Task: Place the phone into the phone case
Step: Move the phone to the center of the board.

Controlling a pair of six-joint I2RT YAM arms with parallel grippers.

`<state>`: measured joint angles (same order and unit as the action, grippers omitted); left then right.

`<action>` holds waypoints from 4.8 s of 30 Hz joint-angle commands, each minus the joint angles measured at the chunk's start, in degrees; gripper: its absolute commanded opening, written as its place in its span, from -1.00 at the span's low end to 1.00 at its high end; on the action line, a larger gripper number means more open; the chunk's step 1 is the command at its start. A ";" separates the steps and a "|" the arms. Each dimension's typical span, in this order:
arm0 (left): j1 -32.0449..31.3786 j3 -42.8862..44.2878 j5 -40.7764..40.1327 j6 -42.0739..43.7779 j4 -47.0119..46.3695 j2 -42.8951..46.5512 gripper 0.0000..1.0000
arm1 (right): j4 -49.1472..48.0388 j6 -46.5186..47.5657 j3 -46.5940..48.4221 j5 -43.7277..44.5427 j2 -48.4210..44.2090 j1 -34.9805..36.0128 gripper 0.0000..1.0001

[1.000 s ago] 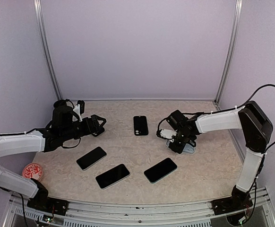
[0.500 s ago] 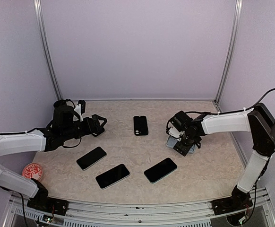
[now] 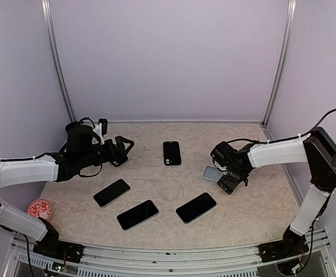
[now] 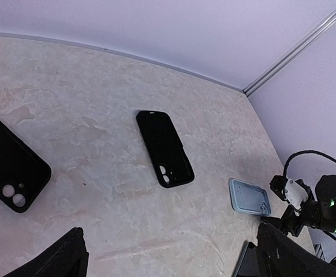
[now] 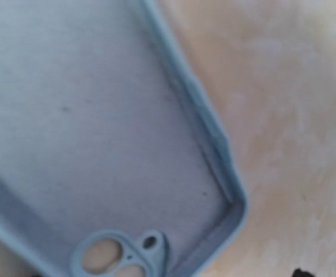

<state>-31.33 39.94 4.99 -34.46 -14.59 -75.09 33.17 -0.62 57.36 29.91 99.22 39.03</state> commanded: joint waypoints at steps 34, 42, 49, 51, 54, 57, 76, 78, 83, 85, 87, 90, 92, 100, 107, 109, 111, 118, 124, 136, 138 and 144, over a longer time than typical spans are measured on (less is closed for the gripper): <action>-9.57 0.39 -2.27 14.03 -4.69 -1.14 0.98 | -6.04 -4.87 5.94 -2.30 3.62 -4.27 0.99; -21.63 7.68 -4.44 25.53 2.20 -9.70 0.98 | -10.17 -9.98 -0.31 -12.40 -7.02 -4.31 0.99; -26.15 15.69 3.40 31.51 7.29 -17.52 0.98 | -15.85 -11.51 -5.80 -24.38 -14.88 -4.44 0.99; -27.80 18.41 2.98 33.05 9.64 -20.27 0.98 | -17.12 -12.10 -7.11 -25.90 -16.34 -4.40 0.99; -29.62 21.80 1.41 34.19 12.55 -24.54 0.98 | -18.43 -11.78 -8.37 -27.16 -18.35 -4.41 0.99; -30.83 23.15 1.84 34.28 13.09 -27.38 0.98 | -20.51 -10.90 -10.29 -29.78 -21.25 -4.40 0.99; -35.67 32.49 -3.57 39.38 20.79 -39.33 0.98 | -21.12 -12.02 -11.51 -28.44 -24.32 -5.88 0.99; -35.98 33.22 -4.30 39.55 21.55 -40.46 0.98 | -21.21 -12.25 -11.48 -28.52 -24.54 -6.15 0.99; -36.17 34.68 -4.73 39.56 22.93 -42.86 0.98 | -21.47 -12.38 -11.41 -29.53 -24.86 -6.50 0.99; -36.17 35.00 -6.32 39.51 23.07 -43.43 0.98 | -21.39 -12.30 -11.31 -29.61 -24.86 -6.64 0.99; -36.24 35.47 -7.12 39.51 23.47 -43.92 0.98 | -21.39 -12.29 -11.33 -29.66 -24.69 -6.73 0.99; -36.53 36.84 -8.33 39.58 24.98 -45.03 0.98 | -21.37 -12.34 -11.22 -29.78 -24.46 -6.85 0.99; -36.96 37.29 -9.16 39.77 25.68 -45.72 0.98 | -21.35 -12.38 -11.22 -29.76 -24.26 -6.86 0.99; -37.75 37.87 -8.52 39.56 26.74 -46.66 0.78 | -21.43 -12.77 -11.53 -29.82 -24.00 -7.03 0.99; -37.75 37.69 -7.38 39.62 26.67 -46.79 0.50 | -20.88 -13.54 -11.72 -29.82 -23.77 -7.03 0.99; -37.75 37.67 -7.74 39.44 26.63 -46.98 0.50 | -20.84 -13.94 -12.15 -29.82 -24.02 -7.03 0.99; -37.75 37.41 -8.27 39.27 26.76 -46.99 0.51 | -21.06 -14.38 -12.78 -29.77 -24.35 -7.10 0.99; -37.75 36.80 -8.48 39.53 26.81 -46.99 0.51 | -21.90 -15.83 -14.84 -31.63 -24.86 -7.17 0.99; -37.75 36.49 -8.80 39.97 26.97 -46.91 0.63 | -21.71 -16.62 -15.18 -33.16 -24.86 -7.21 0.99; -37.75 36.51 -8.02 40.52 26.86 -47.87 0.30 | -21.66 -19.10 -16.65 -36.63 -26.28 -7.29 0.99; -37.75 36.44 -8.12 40.52 26.64 -47.78 0.24 | -22.35 -19.86 -17.42 -38.59 -26.57 -7.38 0.99; -37.53 35.70 -9.27 40.51 25.23 -47.19 0.14 | -23.58 -21.65 -18.59 -44.11 -27.06 -8.12 0.99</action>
<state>-68.99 77.32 -3.57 6.31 9.08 -120.51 11.29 -20.38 39.75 -9.41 73.49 31.92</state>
